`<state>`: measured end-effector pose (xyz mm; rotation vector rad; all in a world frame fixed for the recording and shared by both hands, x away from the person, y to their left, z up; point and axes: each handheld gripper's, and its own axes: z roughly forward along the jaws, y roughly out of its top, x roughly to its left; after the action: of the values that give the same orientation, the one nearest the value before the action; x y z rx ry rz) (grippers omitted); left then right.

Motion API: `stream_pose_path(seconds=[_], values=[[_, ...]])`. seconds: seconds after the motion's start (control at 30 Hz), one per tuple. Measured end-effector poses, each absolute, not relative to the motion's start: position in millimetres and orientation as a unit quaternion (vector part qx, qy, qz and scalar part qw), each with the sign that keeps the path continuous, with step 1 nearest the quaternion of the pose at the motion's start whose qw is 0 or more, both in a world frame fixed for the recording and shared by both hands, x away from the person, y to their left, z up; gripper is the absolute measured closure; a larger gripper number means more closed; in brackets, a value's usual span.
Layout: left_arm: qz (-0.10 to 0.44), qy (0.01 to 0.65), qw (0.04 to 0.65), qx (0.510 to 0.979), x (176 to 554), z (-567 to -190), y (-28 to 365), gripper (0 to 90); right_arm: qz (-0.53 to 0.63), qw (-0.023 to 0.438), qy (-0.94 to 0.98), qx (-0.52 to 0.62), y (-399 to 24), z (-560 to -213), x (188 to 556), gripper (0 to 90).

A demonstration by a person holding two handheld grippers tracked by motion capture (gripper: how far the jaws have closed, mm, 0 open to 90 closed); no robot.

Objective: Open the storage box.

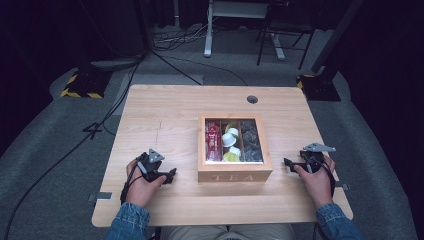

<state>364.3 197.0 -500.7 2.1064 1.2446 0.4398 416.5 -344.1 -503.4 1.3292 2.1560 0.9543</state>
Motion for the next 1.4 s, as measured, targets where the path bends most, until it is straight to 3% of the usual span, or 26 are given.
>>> stream_pose_path(seconds=[0.6,1.4], values=[[0.176,0.460,0.332,0.805,356.9,-469.6,195.7,23.9,0.344,0.216,0.778,0.479,-344.1,-503.5,416.5,19.2],[0.165,0.389,0.415,0.806,334.1,-422.1,159.7,30.4,0.345,0.214,0.779,0.478,-343.8,-503.4,416.3,19.3]])
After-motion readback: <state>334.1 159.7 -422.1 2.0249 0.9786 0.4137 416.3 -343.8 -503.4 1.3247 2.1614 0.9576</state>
